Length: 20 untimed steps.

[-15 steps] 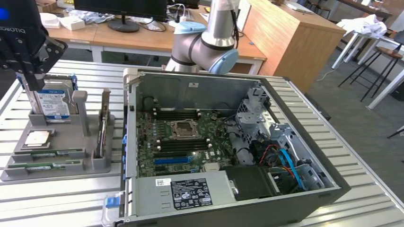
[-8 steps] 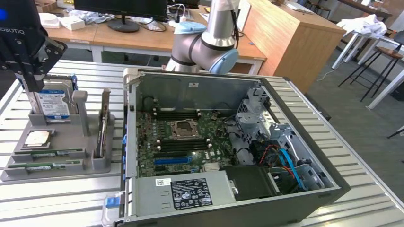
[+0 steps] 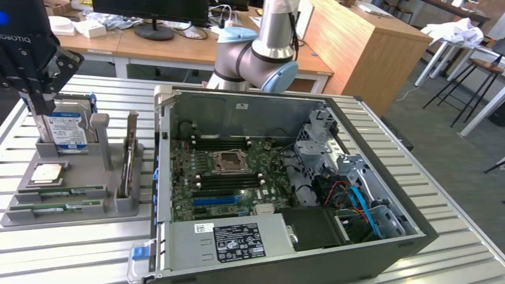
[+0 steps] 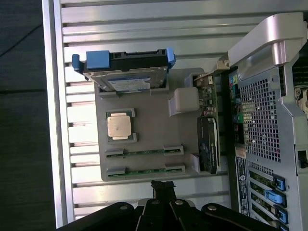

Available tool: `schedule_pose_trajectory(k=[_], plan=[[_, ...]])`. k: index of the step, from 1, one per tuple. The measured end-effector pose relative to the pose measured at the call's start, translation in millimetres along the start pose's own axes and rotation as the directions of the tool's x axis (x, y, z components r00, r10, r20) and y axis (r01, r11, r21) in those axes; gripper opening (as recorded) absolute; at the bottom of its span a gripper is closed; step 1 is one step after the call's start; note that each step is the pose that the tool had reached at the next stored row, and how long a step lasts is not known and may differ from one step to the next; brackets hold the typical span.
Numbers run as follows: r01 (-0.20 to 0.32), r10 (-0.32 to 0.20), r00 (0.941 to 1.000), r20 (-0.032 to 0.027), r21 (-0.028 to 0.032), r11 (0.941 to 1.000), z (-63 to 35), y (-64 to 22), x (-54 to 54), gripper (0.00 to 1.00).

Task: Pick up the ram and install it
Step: 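Pick up the ram and move it above insertion slot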

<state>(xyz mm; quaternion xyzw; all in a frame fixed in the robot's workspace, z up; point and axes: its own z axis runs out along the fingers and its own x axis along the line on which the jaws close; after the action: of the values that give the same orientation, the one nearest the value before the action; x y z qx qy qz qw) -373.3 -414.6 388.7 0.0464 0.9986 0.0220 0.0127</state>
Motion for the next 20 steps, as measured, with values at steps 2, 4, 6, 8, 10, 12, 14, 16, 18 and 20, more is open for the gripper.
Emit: schedule_pose_trajectory(k=[2, 4, 6, 8, 10, 12, 14, 16, 18, 20], plan=[[0.003, -0.003, 1.0, -0.0001, -0.0001, 1.0, 0.0, 0.0, 0.0, 0.1], [0.011, -0.011, 0.9999, -0.0006, -0.0003, 0.9999, 0.0, 0.0, 0.1, 0.1], [0.022, -0.022, 0.9998, -0.0011, -0.0005, 0.9998, 0.0, 0.0, 0.0, 0.1], [0.036, -0.036, 0.9993, -0.0016, -0.0009, 0.9993, 0.0, 0.0, 0.0, 0.1], [0.054, -0.054, 0.9986, -0.0024, -0.0013, 0.9986, 0.0, 0.0, 0.0, 0.1], [0.072, -0.072, 0.9974, -0.0032, -0.0017, 0.9974, 0.0, 0.0, 0.0, 0.1], [0.091, -0.091, 0.9958, -0.0041, -0.0023, 0.9959, 0.0, 0.0, 0.0, 0.1], [0.112, -0.112, 0.9937, -0.0049, -0.0029, 0.9937, 0.0, 0.0, 0.0, 0.1], [0.133, -0.133, 0.991, -0.0058, -0.0035, 0.9911, 0.0, 0.0, 0.0, 0.1], [0.154, -0.154, 0.9881, -0.0066, -0.0041, 0.9881, 0.0, 0.0, 0.0, 0.1]])
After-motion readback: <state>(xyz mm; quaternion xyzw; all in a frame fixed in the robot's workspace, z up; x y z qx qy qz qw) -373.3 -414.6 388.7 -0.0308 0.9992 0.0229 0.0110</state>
